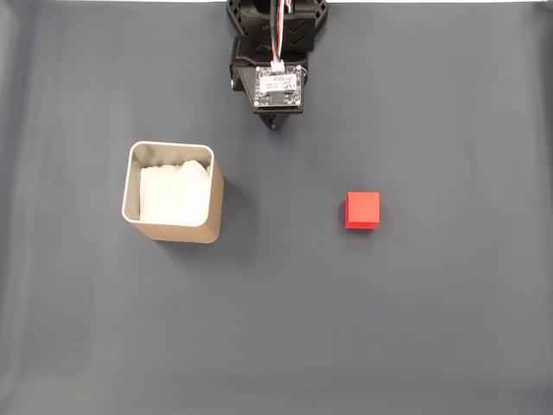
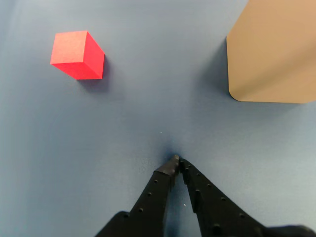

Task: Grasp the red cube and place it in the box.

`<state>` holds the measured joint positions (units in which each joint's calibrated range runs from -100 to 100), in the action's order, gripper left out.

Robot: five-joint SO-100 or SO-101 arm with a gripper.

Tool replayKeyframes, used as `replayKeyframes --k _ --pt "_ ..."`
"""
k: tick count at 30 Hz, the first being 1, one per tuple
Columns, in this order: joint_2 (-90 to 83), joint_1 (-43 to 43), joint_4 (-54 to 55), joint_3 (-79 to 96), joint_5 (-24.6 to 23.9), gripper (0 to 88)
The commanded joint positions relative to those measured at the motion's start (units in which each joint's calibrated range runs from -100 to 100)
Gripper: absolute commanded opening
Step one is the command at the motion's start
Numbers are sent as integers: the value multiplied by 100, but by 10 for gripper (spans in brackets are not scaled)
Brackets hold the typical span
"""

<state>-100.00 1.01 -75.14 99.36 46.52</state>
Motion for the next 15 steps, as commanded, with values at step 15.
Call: replayKeyframes --k 15 --pt "0 -6 -98 55 0 4"
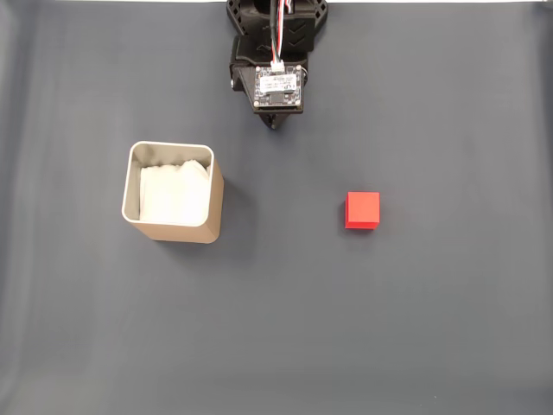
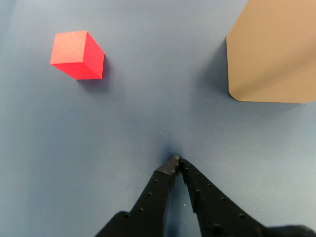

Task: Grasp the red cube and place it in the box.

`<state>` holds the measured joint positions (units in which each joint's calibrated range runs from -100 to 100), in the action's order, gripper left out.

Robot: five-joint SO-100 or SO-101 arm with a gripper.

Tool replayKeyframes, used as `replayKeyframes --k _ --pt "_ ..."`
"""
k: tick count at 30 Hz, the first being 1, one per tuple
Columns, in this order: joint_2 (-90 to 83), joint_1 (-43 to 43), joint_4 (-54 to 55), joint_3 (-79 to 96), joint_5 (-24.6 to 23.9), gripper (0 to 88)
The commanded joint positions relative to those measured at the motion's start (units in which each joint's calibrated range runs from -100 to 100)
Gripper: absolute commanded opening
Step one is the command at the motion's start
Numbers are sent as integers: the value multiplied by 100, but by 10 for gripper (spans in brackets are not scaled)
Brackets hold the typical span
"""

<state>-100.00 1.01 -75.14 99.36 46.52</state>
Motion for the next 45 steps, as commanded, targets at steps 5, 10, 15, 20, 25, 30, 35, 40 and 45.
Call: replayKeyframes --k 5,10,15,20,25,30,35,40,45 --pt "0 -27 -98 55 5 9" --pt "0 -27 -98 55 5 9" --pt "0 -27 -98 55 5 9" --pt "0 -13 -98 55 5 9" --pt "0 -6 -98 55 5 9" --pt "0 -62 -98 55 5 9" --pt "0 -62 -98 55 5 9" --pt "0 -62 -98 55 5 9" --pt "0 -62 -98 55 5 9"
